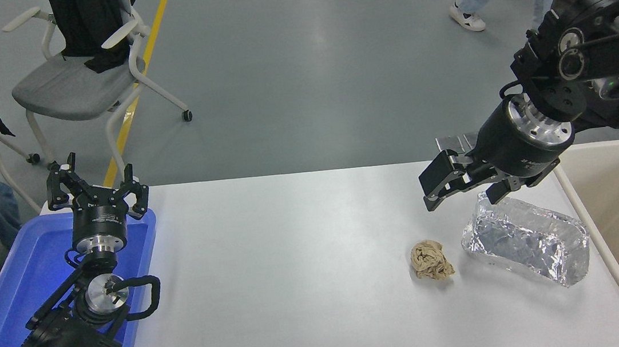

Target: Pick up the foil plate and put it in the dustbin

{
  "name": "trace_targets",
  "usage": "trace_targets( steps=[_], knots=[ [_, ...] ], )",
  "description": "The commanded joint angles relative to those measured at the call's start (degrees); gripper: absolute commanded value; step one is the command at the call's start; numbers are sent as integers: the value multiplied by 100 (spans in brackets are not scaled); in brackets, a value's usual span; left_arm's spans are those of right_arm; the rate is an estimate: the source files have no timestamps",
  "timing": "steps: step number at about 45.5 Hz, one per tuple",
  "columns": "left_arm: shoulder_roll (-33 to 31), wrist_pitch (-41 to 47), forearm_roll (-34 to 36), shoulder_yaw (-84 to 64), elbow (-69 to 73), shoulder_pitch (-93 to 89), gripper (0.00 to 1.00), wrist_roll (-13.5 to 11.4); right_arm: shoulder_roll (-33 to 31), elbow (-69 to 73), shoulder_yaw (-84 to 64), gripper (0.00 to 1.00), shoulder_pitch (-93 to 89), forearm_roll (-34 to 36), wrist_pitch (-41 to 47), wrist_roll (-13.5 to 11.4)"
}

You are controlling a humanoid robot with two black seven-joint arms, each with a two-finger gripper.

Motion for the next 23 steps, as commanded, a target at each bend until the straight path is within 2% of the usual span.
trace_targets(
  steps=[1,23],
  knots=[
    [0,0,9,0,0,1,99,-2,12,-13,78,100,-87,-53,-129,0],
    [0,0,0,0,0,-8,99,7,20,-127,131,100,-448,-246,-436,0]
  ],
)
